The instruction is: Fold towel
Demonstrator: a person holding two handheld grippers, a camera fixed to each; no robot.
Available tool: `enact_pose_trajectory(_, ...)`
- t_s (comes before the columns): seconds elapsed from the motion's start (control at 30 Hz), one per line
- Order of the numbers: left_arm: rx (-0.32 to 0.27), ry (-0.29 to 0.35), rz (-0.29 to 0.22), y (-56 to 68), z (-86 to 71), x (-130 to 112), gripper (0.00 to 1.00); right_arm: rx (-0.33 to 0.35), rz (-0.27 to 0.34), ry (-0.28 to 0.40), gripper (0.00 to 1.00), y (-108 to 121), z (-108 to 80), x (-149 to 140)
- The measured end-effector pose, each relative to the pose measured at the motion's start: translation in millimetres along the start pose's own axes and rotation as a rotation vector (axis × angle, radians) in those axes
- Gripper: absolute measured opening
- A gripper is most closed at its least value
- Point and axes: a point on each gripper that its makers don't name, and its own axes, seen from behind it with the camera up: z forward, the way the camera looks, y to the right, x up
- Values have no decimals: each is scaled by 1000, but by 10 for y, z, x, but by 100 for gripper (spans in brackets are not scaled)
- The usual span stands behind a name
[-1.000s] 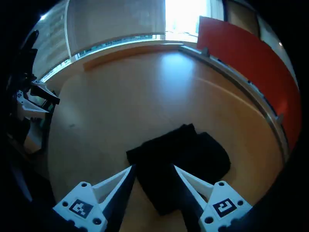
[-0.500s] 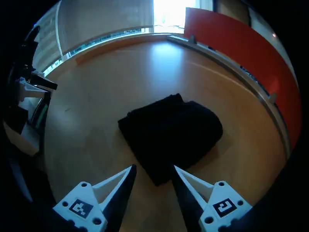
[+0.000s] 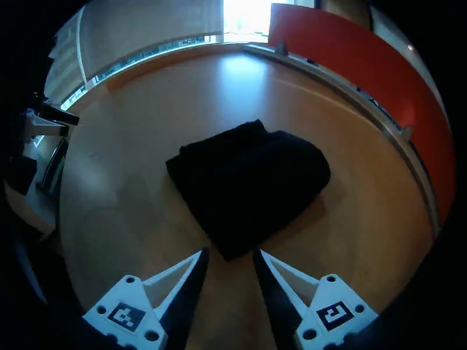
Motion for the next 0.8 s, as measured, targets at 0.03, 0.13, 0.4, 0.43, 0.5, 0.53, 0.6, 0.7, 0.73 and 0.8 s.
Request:
enact_pose_trajectory(0.03,-1,0,0,2,1,-1,90,-1,3,-2,50,3,10,-9)
enact_pose_trajectory(0.13,-3,0,-2,9,2,0,90,-2,12,-4,40,4,33,-28)
enact_pose_trajectory(0.4,-5,-1,-2,9,14,1,90,-2,29,7,13,-9,31,-33)
enact_pose_trajectory(0.43,-5,-2,-2,10,16,1,90,-4,29,8,10,-9,27,-35)
enact_pose_trajectory(0.5,-5,-2,0,11,18,0,90,-7,29,10,7,-8,20,-39)
enact_pose_trajectory(0.53,-6,-2,0,14,18,-1,90,-9,29,14,6,-4,13,-30)
enact_pose_trajectory(0.6,-7,-3,1,19,18,-2,90,-13,30,20,5,2,2,-14)
enact_pose_trajectory(0.7,-10,-1,2,27,19,7,90,-18,27,35,5,22,-52,54)
enact_pose_trajectory(0.73,-10,1,2,29,21,14,90,-21,24,43,5,36,-84,96)
enact_pose_trajectory(0.8,-12,3,1,34,23,27,90,-27,16,56,4,62,-141,173)
